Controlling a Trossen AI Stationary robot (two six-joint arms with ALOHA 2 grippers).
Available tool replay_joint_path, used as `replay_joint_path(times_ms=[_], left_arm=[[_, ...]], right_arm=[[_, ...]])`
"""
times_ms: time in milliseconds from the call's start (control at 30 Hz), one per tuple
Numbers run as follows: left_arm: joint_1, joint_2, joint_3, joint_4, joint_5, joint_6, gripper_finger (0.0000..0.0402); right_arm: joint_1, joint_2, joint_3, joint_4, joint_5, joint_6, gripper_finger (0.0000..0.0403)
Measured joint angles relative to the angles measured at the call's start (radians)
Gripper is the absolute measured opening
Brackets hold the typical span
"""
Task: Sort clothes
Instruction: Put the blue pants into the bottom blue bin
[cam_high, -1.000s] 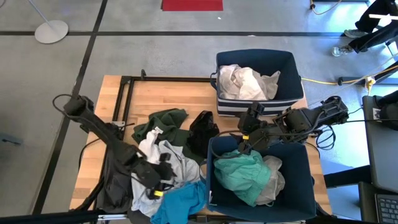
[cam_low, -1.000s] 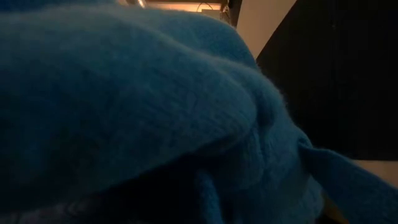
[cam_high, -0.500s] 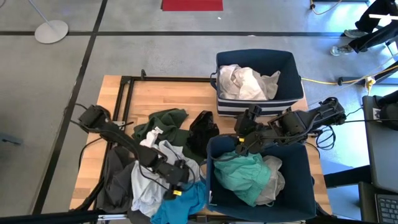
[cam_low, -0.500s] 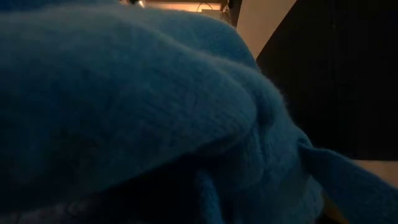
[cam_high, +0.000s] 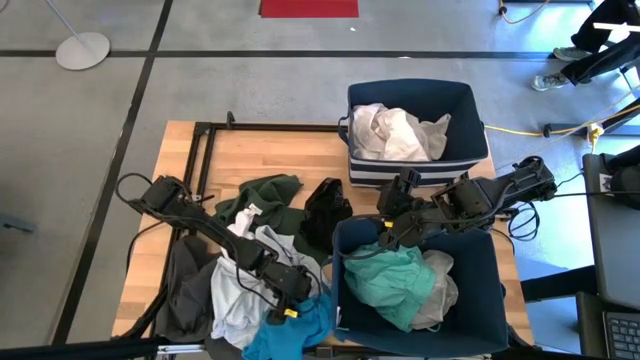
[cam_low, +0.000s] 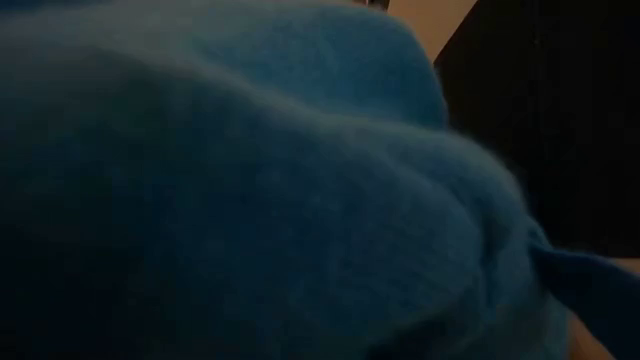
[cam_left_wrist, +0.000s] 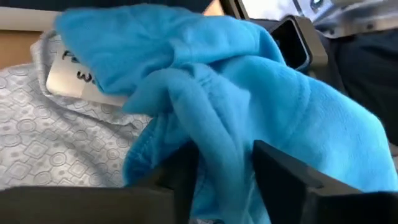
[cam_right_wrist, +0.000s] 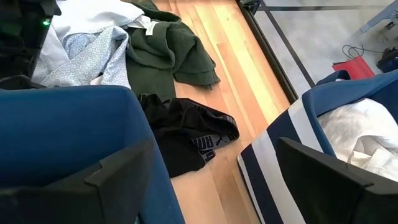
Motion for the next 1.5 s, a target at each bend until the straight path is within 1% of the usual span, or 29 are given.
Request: replay_joint_path(times_ms=[200,267,367,467,567,833,1067,1267,1367,1500], left_arm=[[0.005,0.0,0.0,-0.006,0.005,0.029,0.0026],[0.005,0.0,0.0,-0.009,0.005,0.031,0.0008],[0.005,0.0,0.0,-0.018,0.005,0.025,0.0011],[0.005,-0.019,0.0,-0.061,0.001,0.025,0.0003],[0.002,-0.064,0.0,-0.12,-0.042,0.028,0.0005],[-0.023,-0.26,0.0,-0.344,-0.249,0.055,0.0005],[-0.036,-0.451,0.0,-0.485,-0.43,0.068,0.0004],[-0.035,-0.577,0.0,-0.498,-0.564,0.141,0.0004],[-0.033,-0.621,0.0,-0.498,-0.635,0.189,0.0003],[-0.032,-0.661,0.0,-0.495,-0.755,0.244,0.0003]], right_arm=[[0.0,0.0,0.0,0.0,0.001,0.0,0.034],[0.0,0.0,0.0,-0.001,0.001,0.0,0.034],[0.0,0.0,0.0,-0.001,0.001,0.0,0.034],[0.0,0.0,0.0,-0.001,0.001,0.0,0.034],[0.0,0.0,0.0,0.0,0.001,0.0,0.034],[0.0,0.0,-0.001,0.029,0.0,-0.005,0.034],[0.0,-0.001,-0.001,0.141,-0.008,-0.099,0.034],[-0.001,0.011,-0.001,0.288,-0.018,-0.24,0.034],[-0.001,0.029,-0.001,0.379,-0.037,-0.319,0.034],[-0.001,0.072,-0.001,0.513,-0.043,-0.415,0.034]])
